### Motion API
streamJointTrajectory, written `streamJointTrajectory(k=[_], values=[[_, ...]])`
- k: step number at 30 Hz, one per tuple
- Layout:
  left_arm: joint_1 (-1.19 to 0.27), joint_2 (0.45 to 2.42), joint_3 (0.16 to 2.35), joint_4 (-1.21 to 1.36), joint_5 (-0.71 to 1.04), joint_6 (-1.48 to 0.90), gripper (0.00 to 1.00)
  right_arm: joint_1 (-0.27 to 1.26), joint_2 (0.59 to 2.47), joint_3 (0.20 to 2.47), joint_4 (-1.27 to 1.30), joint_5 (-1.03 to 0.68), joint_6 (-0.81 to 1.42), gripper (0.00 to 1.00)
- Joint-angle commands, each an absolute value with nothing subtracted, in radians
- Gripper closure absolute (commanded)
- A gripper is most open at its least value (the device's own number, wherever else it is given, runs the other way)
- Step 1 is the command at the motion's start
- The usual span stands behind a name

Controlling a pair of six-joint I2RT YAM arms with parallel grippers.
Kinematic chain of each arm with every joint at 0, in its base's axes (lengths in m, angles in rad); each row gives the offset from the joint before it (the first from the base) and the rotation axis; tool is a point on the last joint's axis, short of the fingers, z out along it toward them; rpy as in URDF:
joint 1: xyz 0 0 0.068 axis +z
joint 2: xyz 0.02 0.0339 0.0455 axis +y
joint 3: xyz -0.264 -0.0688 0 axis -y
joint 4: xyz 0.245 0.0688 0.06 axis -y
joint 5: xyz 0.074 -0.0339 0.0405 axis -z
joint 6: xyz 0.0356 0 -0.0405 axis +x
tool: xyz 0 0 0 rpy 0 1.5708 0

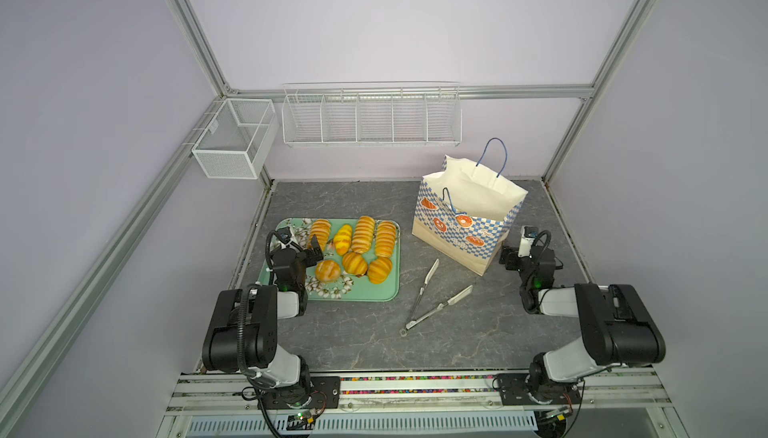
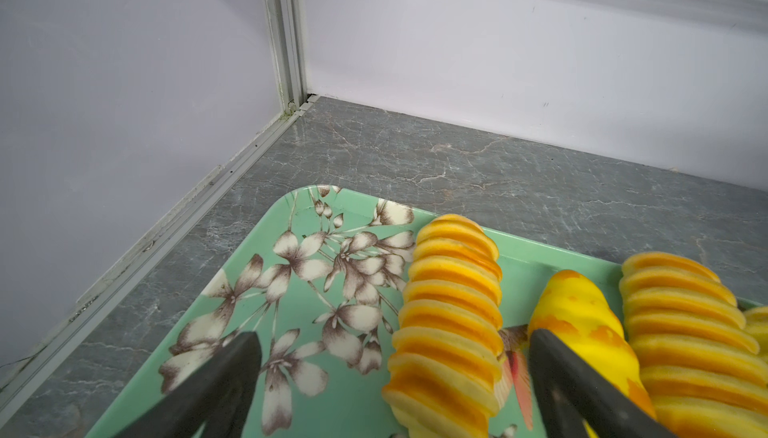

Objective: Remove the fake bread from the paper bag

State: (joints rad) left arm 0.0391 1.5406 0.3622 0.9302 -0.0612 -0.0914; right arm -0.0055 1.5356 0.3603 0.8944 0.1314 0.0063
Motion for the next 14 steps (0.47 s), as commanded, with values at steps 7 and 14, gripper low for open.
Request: streamJointTrajectory(k=[7, 14], values=[[0.043, 1.548, 0.362, 0.956, -0.052, -0.067, 0.01, 0.002, 1.534, 0.376, 0.886, 0.146, -0.019, 0.12], [0.042, 1.548, 0.362, 0.956, -0.052, -0.067, 0.01, 0.007, 1.534, 0.376, 0.888, 0.153, -0.021, 0.12]])
